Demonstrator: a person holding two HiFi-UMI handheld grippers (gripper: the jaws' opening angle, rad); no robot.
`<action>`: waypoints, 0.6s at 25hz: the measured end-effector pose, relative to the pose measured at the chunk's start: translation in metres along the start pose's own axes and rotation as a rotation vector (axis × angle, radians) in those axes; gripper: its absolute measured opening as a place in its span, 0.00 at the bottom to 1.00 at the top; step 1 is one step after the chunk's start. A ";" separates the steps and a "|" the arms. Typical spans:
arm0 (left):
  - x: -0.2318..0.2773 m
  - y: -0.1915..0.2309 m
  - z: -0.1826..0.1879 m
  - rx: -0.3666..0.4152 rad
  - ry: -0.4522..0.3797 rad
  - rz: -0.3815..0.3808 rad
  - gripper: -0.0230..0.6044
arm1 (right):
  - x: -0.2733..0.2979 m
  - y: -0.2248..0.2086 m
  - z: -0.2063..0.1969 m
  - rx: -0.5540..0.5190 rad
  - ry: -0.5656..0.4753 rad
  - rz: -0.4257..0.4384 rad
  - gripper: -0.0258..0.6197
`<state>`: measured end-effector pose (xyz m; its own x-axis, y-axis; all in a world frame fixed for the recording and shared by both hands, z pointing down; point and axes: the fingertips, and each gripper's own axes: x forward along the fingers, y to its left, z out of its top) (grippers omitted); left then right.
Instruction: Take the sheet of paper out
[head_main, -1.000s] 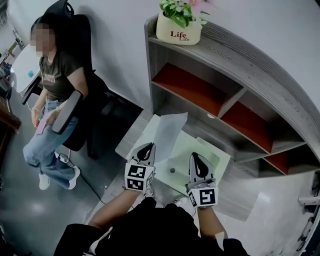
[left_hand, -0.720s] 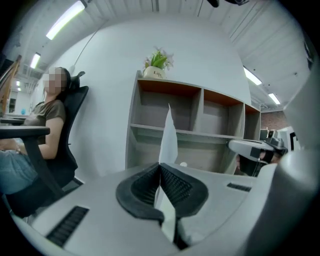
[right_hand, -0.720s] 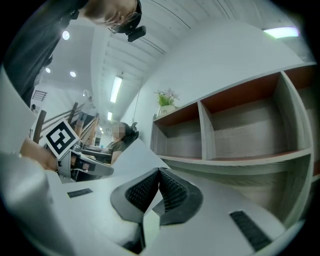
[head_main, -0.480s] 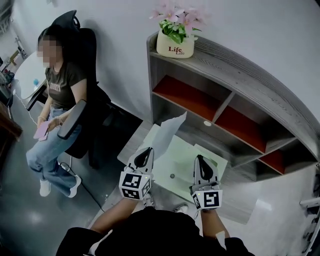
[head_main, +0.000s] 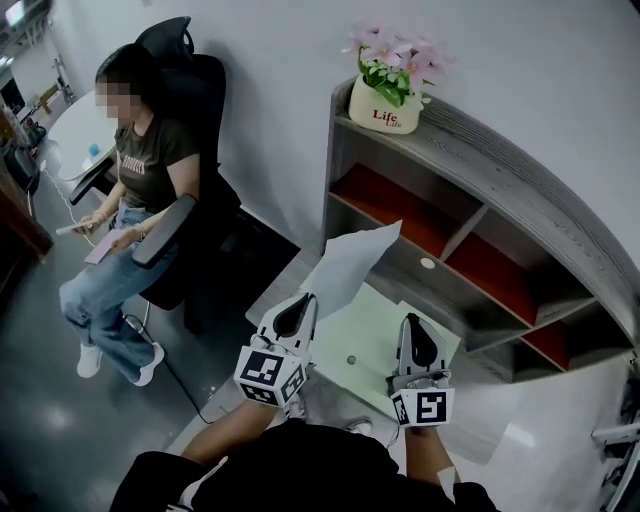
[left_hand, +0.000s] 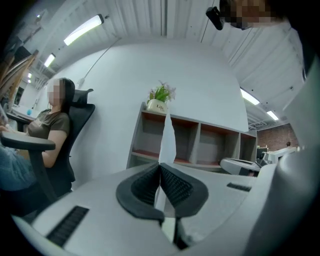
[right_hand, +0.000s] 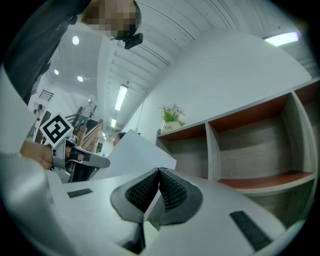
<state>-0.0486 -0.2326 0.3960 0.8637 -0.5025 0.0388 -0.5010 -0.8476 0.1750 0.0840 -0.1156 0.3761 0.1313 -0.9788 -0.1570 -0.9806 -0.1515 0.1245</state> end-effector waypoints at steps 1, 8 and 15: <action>-0.001 0.000 0.005 0.002 -0.016 -0.001 0.05 | 0.002 0.002 0.002 0.003 -0.004 0.004 0.08; 0.004 -0.008 0.015 0.037 -0.054 -0.006 0.05 | 0.008 0.006 0.008 0.011 -0.008 0.008 0.07; 0.009 -0.014 0.015 0.030 -0.051 -0.021 0.05 | 0.006 0.004 0.009 0.025 -0.008 0.001 0.07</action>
<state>-0.0343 -0.2279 0.3792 0.8706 -0.4918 -0.0144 -0.4848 -0.8624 0.1458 0.0798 -0.1211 0.3665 0.1290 -0.9779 -0.1644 -0.9841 -0.1466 0.1003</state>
